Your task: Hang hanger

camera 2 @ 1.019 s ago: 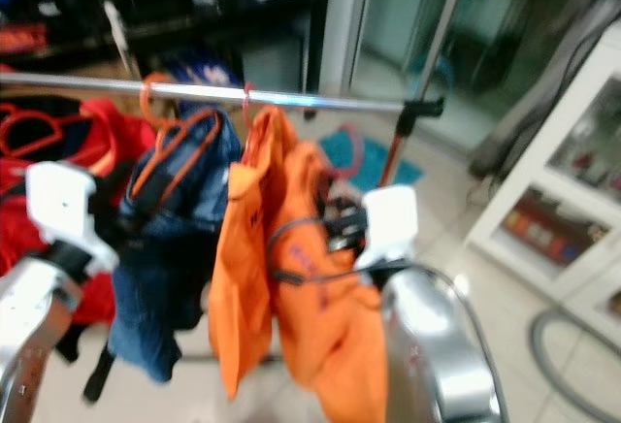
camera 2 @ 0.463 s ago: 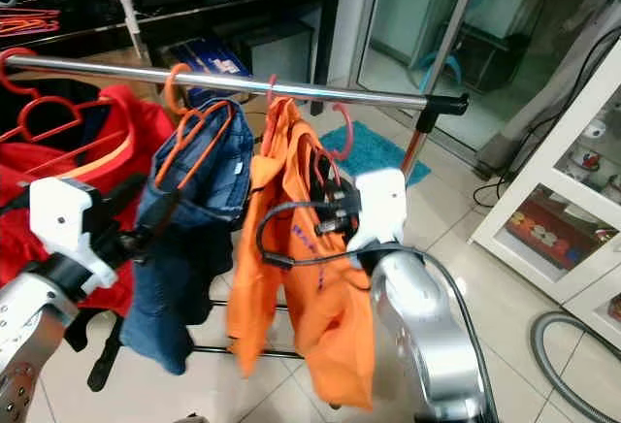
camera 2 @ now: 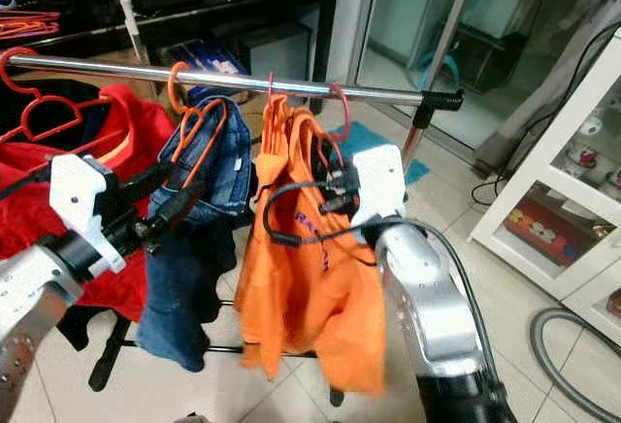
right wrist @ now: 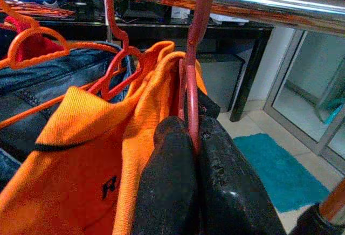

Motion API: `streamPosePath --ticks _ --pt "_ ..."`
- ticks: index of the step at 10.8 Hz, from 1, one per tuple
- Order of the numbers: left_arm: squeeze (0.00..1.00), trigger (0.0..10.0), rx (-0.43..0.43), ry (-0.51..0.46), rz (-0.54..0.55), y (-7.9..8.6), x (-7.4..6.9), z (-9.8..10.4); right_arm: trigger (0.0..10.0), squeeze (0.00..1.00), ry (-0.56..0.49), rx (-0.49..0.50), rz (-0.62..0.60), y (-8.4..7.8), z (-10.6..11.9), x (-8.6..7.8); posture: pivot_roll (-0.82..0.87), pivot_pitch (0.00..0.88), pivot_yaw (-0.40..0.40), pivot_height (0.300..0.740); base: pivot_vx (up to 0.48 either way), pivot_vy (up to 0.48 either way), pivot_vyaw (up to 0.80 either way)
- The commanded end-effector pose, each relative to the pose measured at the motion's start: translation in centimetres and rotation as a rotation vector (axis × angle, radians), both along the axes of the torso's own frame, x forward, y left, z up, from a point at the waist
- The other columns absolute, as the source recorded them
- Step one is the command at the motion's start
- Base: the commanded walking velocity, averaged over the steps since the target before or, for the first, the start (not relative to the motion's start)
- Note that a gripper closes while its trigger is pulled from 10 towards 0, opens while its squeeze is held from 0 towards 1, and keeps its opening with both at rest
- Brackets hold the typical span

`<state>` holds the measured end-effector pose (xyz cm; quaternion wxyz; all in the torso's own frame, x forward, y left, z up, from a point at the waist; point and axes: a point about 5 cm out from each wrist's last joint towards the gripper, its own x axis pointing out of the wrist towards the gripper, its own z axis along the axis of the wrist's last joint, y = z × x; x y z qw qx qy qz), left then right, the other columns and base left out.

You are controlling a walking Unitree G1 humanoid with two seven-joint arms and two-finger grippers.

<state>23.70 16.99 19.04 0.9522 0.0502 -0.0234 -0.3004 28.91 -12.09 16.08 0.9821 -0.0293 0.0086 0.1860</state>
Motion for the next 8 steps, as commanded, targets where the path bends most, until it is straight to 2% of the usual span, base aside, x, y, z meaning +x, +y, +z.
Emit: streamPosePath --ticks 1,3,4,5,7,8 --pt "0.00 10.0 0.022 0.004 -0.016 -0.1 0.1 0.3 10.0 0.00 -0.054 0.021 -0.011 0.0 1.3 0.4 -0.02 0.002 -0.032 0.740 0.000 0.000 0.00" --pt "0.00 10.0 0.015 0.036 -0.077 -0.4 0.0 0.3 10.0 0.00 -0.063 0.005 -0.044 0.3 1.6 1.5 -0.02 0.000 -0.025 0.740 0.000 0.000 0.00" --pt "0.00 10.0 0.036 0.036 -0.096 -0.6 0.0 0.4 10.0 0.00 -0.040 -0.042 -0.097 -0.1 1.6 2.6 -0.02 0.000 -0.026 0.740 0.000 0.000 0.00" --pt "0.00 10.0 0.034 0.040 -0.110 -0.7 -0.1 0.5 10.0 0.00 -0.016 -0.072 -0.132 -0.7 1.5 2.9 -0.02 0.000 -0.028 0.740 0.000 0.000 0.00" --pt "0.00 10.0 0.036 0.053 -0.128 -0.9 -0.4 0.4 10.0 0.00 0.000 -0.101 -0.193 -2.1 1.2 2.6 -0.02 0.000 -0.026 0.740 0.000 0.000 0.00" --pt "0.00 10.0 0.042 0.059 -0.122 -0.9 -0.4 0.2 10.0 0.00 -0.026 -0.082 -0.228 -2.8 1.6 2.1 -0.02 0.000 -0.022 0.740 0.000 0.000 0.00"
